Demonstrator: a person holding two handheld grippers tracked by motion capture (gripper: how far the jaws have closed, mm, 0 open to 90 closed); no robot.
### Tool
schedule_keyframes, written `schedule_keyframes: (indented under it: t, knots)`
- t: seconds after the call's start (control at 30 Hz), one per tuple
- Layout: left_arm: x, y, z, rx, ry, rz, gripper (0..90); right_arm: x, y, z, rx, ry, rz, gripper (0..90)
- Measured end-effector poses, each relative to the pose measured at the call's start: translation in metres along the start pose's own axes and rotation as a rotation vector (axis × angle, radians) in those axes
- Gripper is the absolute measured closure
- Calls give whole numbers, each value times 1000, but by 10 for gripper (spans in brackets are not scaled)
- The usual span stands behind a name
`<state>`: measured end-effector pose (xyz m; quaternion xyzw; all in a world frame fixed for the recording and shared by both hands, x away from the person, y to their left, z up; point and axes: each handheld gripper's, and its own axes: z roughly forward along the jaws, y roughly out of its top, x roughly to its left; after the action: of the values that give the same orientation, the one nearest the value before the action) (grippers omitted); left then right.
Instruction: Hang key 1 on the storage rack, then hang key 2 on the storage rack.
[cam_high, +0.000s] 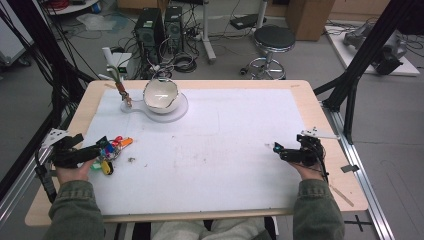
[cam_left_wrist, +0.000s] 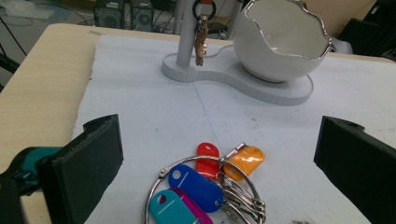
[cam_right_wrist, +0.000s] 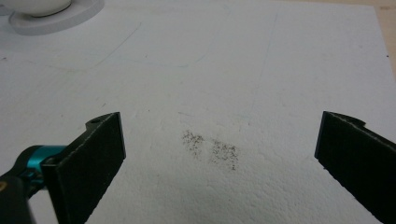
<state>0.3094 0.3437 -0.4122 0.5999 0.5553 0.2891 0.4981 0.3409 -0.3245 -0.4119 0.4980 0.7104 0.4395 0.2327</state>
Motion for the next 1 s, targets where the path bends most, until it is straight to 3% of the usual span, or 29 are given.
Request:
schedule_keyframes:
  t: [0.2, 0.63, 1.0]
  knots:
    - [0, -1, 4, 25, -3, 8, 17, 4, 1, -2, -21, 6, -18, 7]
    - [-11, 2, 18, 114, -5, 111, 17, 3, 2, -11, -76, 15, -20, 7]
    - [-9, 5, 27, 134, -3, 131, 17, 2, 0, -14, -74, 22, -25, 7]
